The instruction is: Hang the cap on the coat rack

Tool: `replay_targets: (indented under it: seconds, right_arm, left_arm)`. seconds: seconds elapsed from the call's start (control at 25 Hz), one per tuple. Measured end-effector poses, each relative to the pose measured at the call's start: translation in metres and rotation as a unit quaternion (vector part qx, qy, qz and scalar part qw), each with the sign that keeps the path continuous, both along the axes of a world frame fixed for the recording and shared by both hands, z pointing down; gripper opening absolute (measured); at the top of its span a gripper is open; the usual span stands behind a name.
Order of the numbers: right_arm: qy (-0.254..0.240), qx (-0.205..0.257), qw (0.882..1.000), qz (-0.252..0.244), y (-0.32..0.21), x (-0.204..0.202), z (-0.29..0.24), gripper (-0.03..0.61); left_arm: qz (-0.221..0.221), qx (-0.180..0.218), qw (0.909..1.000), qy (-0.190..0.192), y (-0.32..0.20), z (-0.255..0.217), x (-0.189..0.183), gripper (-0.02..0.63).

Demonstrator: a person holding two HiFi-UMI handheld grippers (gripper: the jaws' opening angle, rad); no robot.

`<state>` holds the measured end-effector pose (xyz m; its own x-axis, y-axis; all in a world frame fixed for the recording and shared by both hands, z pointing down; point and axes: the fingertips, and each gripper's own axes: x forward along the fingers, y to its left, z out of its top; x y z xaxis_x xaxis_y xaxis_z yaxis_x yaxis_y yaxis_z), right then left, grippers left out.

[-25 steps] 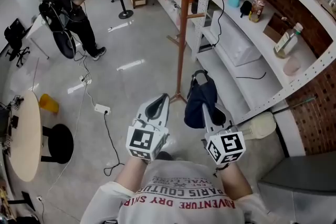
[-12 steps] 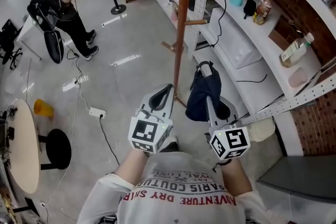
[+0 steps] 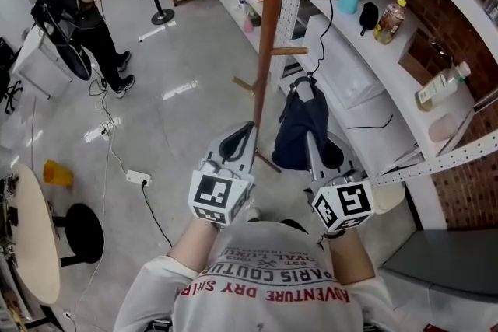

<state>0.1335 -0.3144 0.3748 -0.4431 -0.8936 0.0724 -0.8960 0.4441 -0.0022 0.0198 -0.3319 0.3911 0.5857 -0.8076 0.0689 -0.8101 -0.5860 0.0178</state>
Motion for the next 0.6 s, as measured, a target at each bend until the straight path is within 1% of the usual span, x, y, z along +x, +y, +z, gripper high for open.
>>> replay_targets:
  seconds: [0.16, 0.6]
  right_arm:
    - [0.002, 0.018, 1.0, -0.015, -0.02, 0.006, -0.013, 0.025]
    - [-0.001, 0.035, 0.996, -0.084, -0.072, 0.024, -0.035, 0.025]
  left_arm:
    - [-0.009, 0.0, 1.0, -0.003, -0.013, 0.001, 0.006, 0.005]
    - [-0.081, -0.002, 0.9967, -0.002, -0.036, -0.009, 0.017, 0.006]
